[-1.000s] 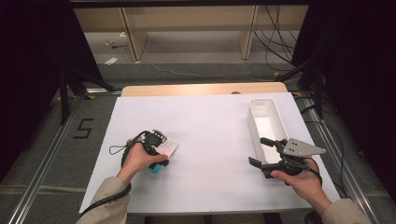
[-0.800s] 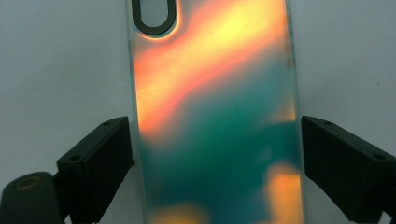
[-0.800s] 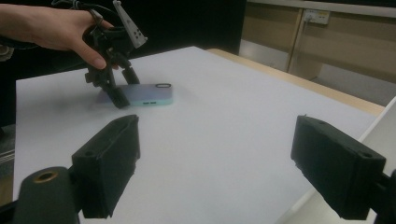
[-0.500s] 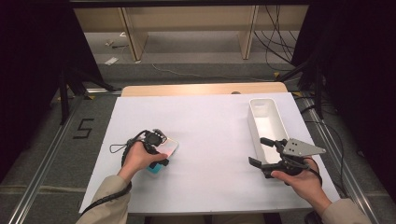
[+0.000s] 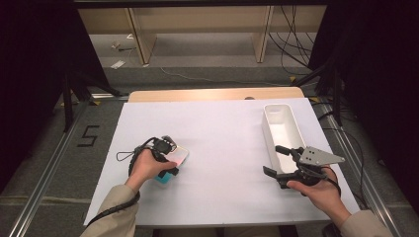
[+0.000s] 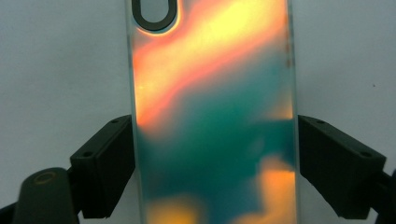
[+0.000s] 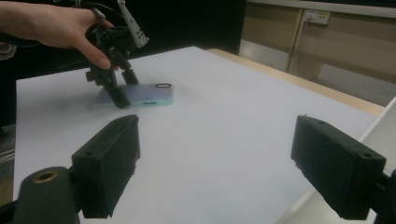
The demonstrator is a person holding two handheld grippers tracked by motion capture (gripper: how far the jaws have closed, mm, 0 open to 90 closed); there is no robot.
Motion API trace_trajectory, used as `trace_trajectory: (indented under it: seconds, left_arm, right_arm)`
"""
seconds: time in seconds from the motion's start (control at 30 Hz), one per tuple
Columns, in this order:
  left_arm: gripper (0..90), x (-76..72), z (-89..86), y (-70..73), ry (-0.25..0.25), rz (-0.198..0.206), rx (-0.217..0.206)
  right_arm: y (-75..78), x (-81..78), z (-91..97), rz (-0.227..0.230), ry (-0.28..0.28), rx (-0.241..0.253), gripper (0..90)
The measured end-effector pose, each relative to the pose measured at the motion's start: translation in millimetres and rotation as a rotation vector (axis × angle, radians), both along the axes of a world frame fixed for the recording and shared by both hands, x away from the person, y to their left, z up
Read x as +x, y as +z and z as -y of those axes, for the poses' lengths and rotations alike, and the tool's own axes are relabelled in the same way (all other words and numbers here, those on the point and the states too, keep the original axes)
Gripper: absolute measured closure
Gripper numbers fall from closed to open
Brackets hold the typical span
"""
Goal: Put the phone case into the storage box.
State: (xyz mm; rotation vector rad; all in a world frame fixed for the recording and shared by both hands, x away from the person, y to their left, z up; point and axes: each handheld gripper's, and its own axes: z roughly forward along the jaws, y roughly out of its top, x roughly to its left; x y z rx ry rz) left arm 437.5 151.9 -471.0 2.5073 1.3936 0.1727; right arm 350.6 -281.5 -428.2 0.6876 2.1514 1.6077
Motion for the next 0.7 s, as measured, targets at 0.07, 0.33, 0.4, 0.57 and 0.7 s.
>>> trace_trajectory:
  seconds: [0.07,0.33,0.4,0.57,0.7]
  left_arm:
    - [15.8,-0.2,0.2,0.2,0.004,0.0,0.0]
    - [16.6,-0.5,0.4,0.4,0.011,-0.004,-0.001]
    - [16.8,-0.5,0.2,0.6,0.011,-0.001,0.002]
    - [16.9,-1.1,-0.3,0.7,0.011,0.0,-0.002]
    - [17.0,-1.9,-1.0,1.2,0.016,-0.004,-0.024]
  right_arm:
    - [0.0,0.0,0.0,0.0,0.0,0.0,16.5]
    - [0.1,-0.1,0.1,0.003,-0.001,0.001,16.5]
    - [0.1,0.0,0.2,0.002,-0.001,0.001,16.5]
    - [0.3,-0.1,0.1,0.003,0.0,0.002,16.5]
    - [0.3,-0.1,0.1,0.004,0.0,0.002,16.5]
